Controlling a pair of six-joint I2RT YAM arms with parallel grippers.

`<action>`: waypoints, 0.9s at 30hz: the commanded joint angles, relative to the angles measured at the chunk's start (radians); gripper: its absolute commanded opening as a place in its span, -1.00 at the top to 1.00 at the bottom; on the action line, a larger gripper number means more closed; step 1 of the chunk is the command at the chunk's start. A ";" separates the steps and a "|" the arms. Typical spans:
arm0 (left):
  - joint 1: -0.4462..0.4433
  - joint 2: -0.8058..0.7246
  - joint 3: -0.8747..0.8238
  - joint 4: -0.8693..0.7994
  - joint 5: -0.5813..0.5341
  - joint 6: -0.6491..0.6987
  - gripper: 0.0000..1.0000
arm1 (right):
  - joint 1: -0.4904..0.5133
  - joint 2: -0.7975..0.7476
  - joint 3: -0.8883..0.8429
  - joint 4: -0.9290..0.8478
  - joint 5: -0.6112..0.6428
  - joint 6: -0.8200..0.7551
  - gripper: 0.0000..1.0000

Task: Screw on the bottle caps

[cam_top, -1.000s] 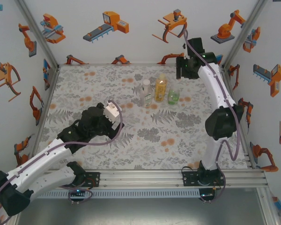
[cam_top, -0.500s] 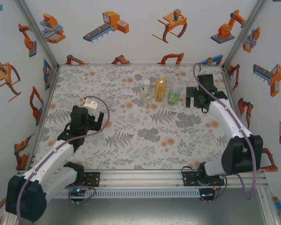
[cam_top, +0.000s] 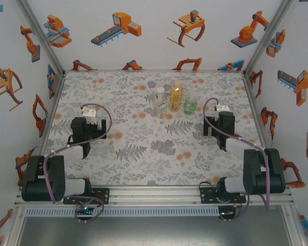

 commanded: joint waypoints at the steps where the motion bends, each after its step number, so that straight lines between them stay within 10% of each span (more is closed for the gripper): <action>1: 0.061 0.073 0.031 0.209 0.124 -0.091 -0.95 | -0.020 0.025 -0.024 0.290 -0.045 -0.003 -0.99; 11: 0.108 0.214 0.036 0.321 0.219 -0.111 -0.95 | -0.082 0.173 -0.126 0.629 -0.159 0.013 -0.99; 27: 0.076 0.214 0.055 0.283 0.078 -0.122 -0.95 | -0.106 0.168 -0.078 0.525 -0.076 0.076 -0.98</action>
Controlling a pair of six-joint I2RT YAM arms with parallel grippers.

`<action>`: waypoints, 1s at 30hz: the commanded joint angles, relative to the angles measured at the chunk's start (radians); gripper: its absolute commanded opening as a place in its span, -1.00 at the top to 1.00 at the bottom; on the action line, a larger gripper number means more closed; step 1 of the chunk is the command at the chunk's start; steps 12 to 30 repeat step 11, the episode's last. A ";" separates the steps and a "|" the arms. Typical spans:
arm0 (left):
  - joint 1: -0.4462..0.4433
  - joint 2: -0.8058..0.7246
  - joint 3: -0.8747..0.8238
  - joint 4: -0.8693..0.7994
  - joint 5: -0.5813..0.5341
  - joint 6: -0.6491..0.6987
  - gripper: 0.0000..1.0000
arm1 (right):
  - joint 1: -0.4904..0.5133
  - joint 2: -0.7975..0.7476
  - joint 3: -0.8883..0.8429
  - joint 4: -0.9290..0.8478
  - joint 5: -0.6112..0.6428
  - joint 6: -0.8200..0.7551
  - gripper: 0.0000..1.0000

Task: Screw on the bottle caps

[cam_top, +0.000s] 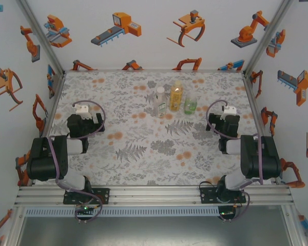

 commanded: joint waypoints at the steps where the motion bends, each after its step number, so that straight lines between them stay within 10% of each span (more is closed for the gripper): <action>1: -0.012 -0.003 0.020 0.001 -0.037 -0.011 -0.95 | -0.004 -0.004 0.019 0.032 0.016 0.021 -0.99; 30: -0.021 -0.004 0.020 -0.003 -0.057 -0.008 -0.95 | -0.004 -0.002 0.026 0.019 0.003 0.016 -0.98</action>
